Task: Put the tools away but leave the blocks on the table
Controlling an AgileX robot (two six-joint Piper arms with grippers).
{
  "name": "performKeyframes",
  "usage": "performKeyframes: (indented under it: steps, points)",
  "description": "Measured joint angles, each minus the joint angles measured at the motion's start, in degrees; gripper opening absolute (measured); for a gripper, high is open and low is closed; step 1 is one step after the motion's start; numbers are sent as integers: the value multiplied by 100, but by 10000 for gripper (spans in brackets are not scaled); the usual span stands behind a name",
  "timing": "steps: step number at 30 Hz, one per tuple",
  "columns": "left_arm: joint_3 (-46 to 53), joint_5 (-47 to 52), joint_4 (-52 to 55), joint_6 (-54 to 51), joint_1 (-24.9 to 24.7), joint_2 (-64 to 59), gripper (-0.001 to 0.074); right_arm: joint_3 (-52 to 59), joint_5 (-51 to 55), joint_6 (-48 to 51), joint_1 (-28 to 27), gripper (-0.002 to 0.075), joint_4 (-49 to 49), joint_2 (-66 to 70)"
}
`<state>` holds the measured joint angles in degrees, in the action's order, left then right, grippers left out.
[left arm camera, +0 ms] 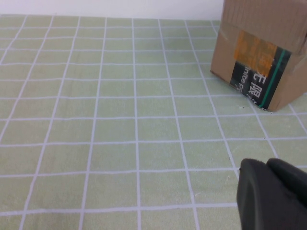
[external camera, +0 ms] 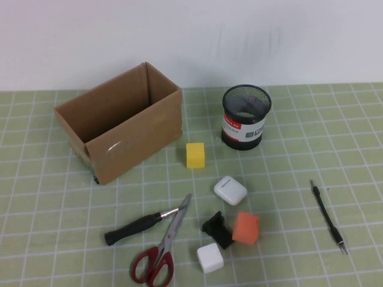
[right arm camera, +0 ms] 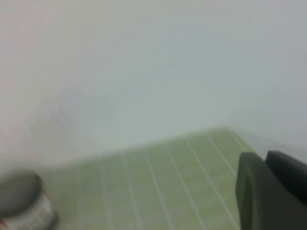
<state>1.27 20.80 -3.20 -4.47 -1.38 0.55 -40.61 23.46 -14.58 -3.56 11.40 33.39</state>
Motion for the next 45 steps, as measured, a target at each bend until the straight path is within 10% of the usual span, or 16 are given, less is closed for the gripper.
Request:
performKeyframes:
  steps: [19,25,28,45]
  points:
    - [0,0,0,0,0,0,-3,-1056,1810,1458,1506,-10,-1293,3466]
    - [0,0,0,0,0,0,-3,-1446,1767,1458,2011,92,-1243,4431]
    - [0,0,0,0,0,0,-3,-1681,1830,1458,2076,204,-1268,4882]
    - [0,0,0,0,0,0,-3,-2827,2094,1458,2076,204,-1092,7017]
